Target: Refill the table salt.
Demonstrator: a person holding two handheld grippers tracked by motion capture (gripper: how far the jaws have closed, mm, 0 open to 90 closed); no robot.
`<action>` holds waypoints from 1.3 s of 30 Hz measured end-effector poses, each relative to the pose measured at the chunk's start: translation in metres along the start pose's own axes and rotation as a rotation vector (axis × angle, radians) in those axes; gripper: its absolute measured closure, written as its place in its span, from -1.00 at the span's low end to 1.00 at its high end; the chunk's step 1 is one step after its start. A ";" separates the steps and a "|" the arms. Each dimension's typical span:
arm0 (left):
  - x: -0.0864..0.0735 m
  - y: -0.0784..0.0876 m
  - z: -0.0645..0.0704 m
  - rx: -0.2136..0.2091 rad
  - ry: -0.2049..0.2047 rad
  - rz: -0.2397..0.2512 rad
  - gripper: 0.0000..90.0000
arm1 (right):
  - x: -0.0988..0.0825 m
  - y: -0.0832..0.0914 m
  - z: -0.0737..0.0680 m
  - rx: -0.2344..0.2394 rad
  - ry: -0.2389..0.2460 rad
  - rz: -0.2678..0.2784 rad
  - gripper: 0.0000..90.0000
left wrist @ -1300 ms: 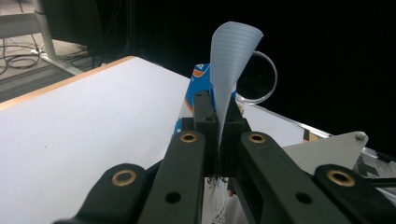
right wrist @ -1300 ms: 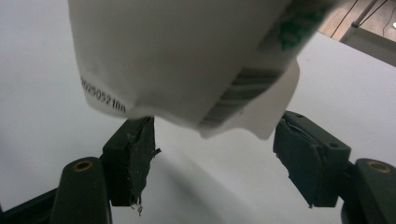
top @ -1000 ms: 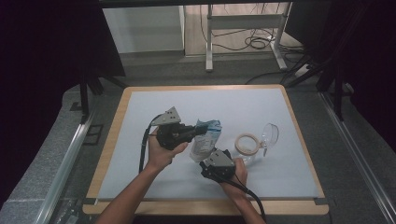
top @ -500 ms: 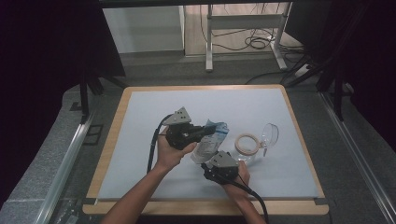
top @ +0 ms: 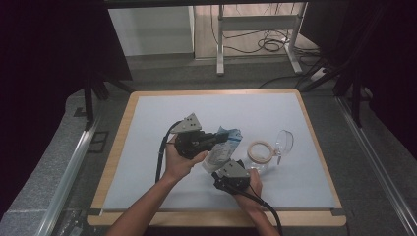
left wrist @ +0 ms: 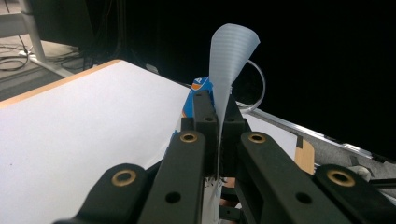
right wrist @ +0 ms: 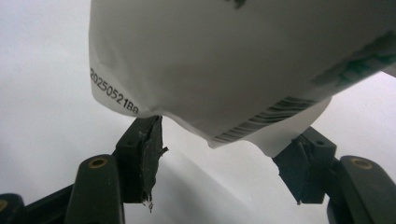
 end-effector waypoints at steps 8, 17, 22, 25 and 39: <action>0.001 -0.003 -0.001 -0.001 0.011 0.004 1.00 | 0.003 0.007 0.001 0.030 -0.067 0.036 -0.07; 0.004 -0.010 -0.003 0.013 0.007 -0.019 1.00 | 0.004 0.012 -0.002 0.108 -0.118 0.053 -0.04; 0.004 -0.019 -0.004 0.013 0.007 -0.039 1.00 | 0.003 0.012 -0.001 0.132 -0.138 0.044 -0.04; 0.004 -0.024 -0.004 0.013 0.005 -0.053 1.00 | 0.001 0.013 0.000 0.142 -0.147 0.040 -0.04; 0.008 -0.036 0.000 0.008 0.005 -0.062 1.00 | -0.002 0.017 0.005 0.152 -0.180 0.049 -0.04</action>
Point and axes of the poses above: each handheld gripper's, and its own axes: y roughly backward along the jaws, x roughly out of its top, z roughly to its right, the point moved 6 cm from there along -y, roughly forward along the jaws, and after that the axes turned 5 degrees about -z, right-handed, at the moved point
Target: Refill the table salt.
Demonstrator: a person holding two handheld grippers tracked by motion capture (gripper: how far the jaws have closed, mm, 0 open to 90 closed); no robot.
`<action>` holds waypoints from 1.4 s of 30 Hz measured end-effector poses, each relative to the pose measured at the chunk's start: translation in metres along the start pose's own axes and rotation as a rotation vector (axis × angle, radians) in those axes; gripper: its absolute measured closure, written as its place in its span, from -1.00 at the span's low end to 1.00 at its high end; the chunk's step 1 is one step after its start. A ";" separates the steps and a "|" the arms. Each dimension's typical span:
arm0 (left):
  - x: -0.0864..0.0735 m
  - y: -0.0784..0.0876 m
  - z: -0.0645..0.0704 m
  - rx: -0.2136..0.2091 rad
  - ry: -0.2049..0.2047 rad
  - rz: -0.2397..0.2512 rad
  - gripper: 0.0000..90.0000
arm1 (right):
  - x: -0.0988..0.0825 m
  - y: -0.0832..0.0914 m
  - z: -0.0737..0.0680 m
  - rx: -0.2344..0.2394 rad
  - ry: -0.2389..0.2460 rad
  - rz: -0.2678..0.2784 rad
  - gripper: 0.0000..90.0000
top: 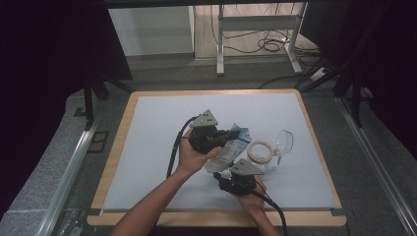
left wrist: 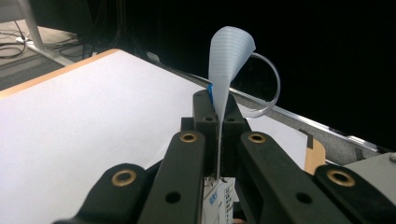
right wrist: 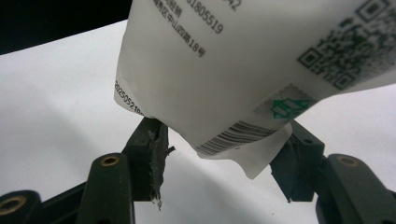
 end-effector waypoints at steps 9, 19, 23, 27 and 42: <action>0.001 -0.003 0.000 0.008 -0.009 -0.016 1.00 | 0.000 -0.001 -0.002 0.017 -0.013 -0.002 -0.04; 0.004 -0.008 0.003 0.009 -0.019 -0.027 1.00 | 0.002 0.002 0.000 0.031 -0.033 0.009 -0.05; 0.004 -0.010 0.003 0.014 -0.021 -0.038 1.00 | 0.002 0.002 -0.001 0.037 -0.036 0.005 -0.04; 0.004 -0.014 0.003 0.026 -0.023 -0.049 1.00 | 0.002 0.001 -0.001 0.046 -0.045 0.003 -0.05; 0.010 -0.036 0.004 0.042 -0.042 -0.102 1.00 | 0.002 0.003 0.006 0.062 -0.102 0.022 -0.05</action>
Point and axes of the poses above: each handheld gripper's, and its own axes: y roughly backward along the jaws, x roughly out of its top, z roughly to its right, the point moved 6 cm from there along -y, roughly forward along the jaws, and after that the axes turned 5 degrees about -z, right-handed, at the moved point
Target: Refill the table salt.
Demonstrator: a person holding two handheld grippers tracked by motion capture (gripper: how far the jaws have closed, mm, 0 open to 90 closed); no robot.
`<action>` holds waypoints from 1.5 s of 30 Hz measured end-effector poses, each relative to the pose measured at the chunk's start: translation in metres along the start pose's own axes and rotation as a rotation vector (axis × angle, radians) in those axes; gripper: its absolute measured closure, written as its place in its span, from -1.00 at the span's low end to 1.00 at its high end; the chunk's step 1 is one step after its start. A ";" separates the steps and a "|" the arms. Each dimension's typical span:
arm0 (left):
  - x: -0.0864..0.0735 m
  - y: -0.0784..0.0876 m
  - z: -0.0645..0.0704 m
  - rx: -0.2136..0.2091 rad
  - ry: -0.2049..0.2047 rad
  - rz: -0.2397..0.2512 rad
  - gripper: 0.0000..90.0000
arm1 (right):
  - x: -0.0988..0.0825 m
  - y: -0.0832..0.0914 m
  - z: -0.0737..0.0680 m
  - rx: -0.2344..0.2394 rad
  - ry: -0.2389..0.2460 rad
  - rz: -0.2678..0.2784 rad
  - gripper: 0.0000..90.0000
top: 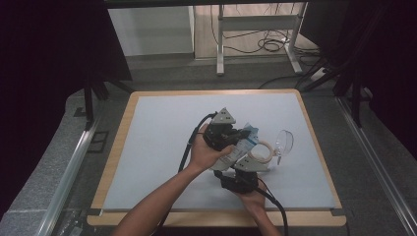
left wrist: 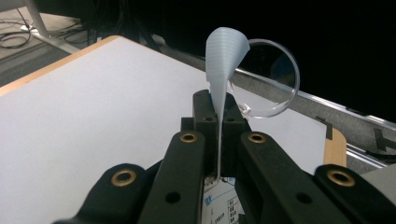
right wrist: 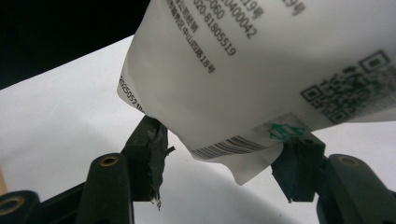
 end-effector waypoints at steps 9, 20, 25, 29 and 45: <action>0.003 -0.008 -0.002 0.000 -0.008 -0.032 1.00 | 0.000 0.001 0.002 -0.006 -0.019 0.004 -0.05; 0.007 -0.015 0.001 0.013 -0.028 -0.066 1.00 | 0.001 0.002 -0.001 -0.049 -0.043 0.033 -0.05; 0.008 -0.018 0.002 0.022 -0.038 -0.078 1.00 | 0.001 0.001 -0.002 -0.065 -0.037 0.048 -0.04; 0.009 -0.021 0.002 0.026 -0.044 -0.093 1.00 | 0.001 0.001 -0.001 -0.068 -0.043 0.051 -0.02; 0.014 -0.031 -0.002 0.015 -0.042 -0.116 1.00 | 0.004 0.000 0.002 -0.076 -0.080 0.065 -0.01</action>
Point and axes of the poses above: each handheld gripper's, and its own axes: y roughly backward along the jaws, x roughly out of its top, z roughly to its right, the point moved 6 cm from there along -y, roughly forward along the jaws, and after that the axes turned 5 degrees about -z, right-handed, at the moved point
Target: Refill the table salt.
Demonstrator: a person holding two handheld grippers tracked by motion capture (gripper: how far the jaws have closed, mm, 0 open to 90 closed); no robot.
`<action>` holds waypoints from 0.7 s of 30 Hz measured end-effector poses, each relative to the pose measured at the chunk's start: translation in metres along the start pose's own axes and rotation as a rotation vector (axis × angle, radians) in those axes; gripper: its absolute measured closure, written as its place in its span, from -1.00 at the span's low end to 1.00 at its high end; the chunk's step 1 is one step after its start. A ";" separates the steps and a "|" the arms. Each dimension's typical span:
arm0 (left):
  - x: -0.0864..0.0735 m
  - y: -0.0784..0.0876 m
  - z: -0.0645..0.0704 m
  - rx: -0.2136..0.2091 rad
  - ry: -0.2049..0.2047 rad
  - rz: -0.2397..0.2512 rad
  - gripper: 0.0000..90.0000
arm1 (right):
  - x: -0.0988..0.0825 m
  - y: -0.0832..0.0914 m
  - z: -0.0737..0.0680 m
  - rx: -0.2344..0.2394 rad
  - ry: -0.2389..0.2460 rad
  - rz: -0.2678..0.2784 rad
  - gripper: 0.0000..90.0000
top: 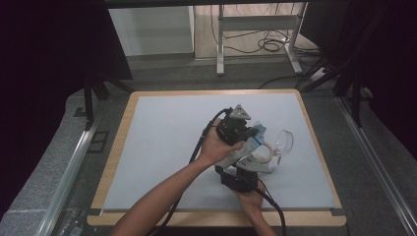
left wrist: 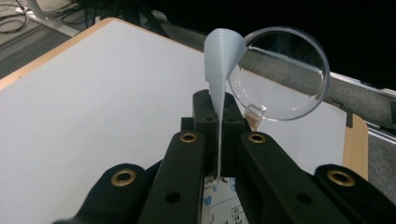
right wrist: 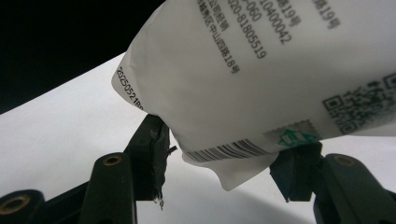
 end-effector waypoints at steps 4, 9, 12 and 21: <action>0.001 -0.002 -0.003 -0.007 -0.003 -0.008 1.00 | 0.000 -0.002 0.001 -0.004 -0.010 -0.003 -0.01; 0.003 -0.005 -0.006 -0.024 -0.007 -0.014 1.00 | 0.001 -0.003 0.004 -0.009 -0.020 -0.004 -0.01; 0.004 -0.005 -0.008 -0.043 -0.003 -0.016 1.00 | 0.001 -0.004 0.005 -0.012 -0.026 -0.004 -0.01; 0.006 -0.006 -0.018 -0.096 -0.029 -0.068 1.00 | 0.003 -0.006 0.003 -0.011 -0.049 -0.006 -0.01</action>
Point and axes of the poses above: each handheld gripper's, and its own axes: y roughly backward along the jaws, x roughly out of its top, z roughly to its right, the point moved 6 cm from there along -y, roughly forward along the jaws, and after that the axes turned 5 degrees about -z, right-handed, at the moved point
